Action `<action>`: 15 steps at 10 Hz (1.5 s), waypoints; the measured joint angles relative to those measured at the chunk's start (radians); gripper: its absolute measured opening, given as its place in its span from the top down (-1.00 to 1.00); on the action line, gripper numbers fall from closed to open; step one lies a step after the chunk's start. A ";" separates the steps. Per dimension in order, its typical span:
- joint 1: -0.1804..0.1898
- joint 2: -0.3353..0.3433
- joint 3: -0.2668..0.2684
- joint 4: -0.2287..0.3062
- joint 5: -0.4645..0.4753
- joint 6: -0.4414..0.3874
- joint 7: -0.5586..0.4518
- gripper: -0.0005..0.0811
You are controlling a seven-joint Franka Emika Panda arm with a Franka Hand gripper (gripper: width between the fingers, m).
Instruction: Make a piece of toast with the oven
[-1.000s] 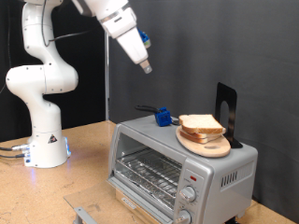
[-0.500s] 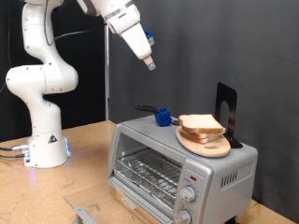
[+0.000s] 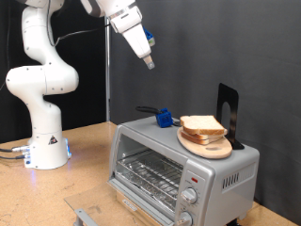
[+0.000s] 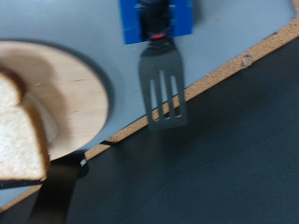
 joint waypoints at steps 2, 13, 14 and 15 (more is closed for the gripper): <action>0.000 -0.025 0.042 -0.015 -0.005 -0.008 0.088 -0.68; -0.021 0.040 0.174 -0.068 -0.063 0.168 0.128 -0.68; -0.022 0.046 0.182 -0.074 -0.063 0.175 0.136 -0.68; -0.024 0.054 0.194 -0.080 -0.067 0.188 0.148 -0.68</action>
